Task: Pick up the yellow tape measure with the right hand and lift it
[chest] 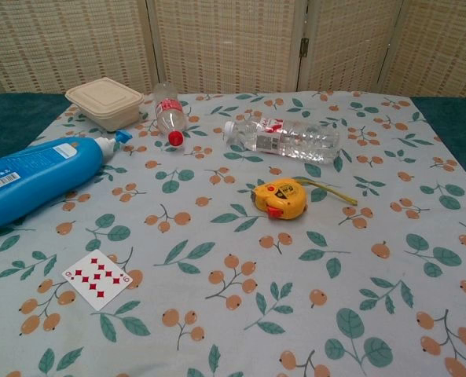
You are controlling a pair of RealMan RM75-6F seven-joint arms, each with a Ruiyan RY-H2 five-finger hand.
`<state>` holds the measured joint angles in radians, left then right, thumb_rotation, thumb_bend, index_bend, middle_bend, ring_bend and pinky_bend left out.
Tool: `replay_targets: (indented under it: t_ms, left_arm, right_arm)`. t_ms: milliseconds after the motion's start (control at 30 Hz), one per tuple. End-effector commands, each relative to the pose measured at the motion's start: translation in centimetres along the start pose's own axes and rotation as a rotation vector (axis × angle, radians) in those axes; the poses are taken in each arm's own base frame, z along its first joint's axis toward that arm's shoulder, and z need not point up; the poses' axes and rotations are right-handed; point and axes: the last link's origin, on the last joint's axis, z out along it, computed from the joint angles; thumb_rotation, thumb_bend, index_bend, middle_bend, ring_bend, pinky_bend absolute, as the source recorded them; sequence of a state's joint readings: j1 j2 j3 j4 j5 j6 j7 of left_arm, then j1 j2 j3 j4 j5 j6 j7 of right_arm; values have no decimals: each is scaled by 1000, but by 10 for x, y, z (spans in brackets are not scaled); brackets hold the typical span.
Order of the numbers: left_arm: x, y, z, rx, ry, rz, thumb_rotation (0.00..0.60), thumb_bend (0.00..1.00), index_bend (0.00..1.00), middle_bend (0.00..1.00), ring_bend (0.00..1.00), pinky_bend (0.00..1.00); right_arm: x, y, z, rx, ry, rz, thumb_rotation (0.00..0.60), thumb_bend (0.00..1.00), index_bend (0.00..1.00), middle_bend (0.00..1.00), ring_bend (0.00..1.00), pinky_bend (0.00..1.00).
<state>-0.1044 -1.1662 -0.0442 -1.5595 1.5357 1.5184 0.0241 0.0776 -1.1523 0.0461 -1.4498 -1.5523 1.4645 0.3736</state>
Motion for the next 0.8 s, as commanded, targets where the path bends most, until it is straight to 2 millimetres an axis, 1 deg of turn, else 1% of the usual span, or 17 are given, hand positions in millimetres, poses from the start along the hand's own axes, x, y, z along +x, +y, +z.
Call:
replay_targets:
  t_ms: [33,367,400,500,533,700,800]
  left_arm:
    - [-1,1,1,0,-2,0,600,191,172,61,81,0]
    - [-4,4,0,-11,-10,-6,600,191,172,62,81,0]
    - [-4,4,0,-11,-8,-7,600,191,172,61,81,0]
    - [-4,4,1,-12,-6,-8,600,190,172,62,81,0]
    - [-4,5,1,-13,-7,-8,600,190,172,62,81,0]
    - [-5,6,1,-17,-9,-11,600,190,172,62,81,0]
    - [-5,6,1,-17,-13,-11,600,191,172,62,81,0]
  right_arm:
    - [0,-1,1,2,-1,-1,524,411,124,121,150,1]
    - [-2,-5,5,34,7,-3,524,410,124,127,165,1]
    - [-2,-6,6,40,4,-7,529,411,124,127,164,1]
    - [-5,-10,10,52,-11,-25,585,411,124,128,163,0]
    - [-8,-12,12,59,-22,-39,598,411,124,128,162,0]
    - [-22,-30,29,114,-65,-78,600,411,124,130,163,0]
    - [-35,-46,46,154,-94,-100,600,411,124,134,162,1]
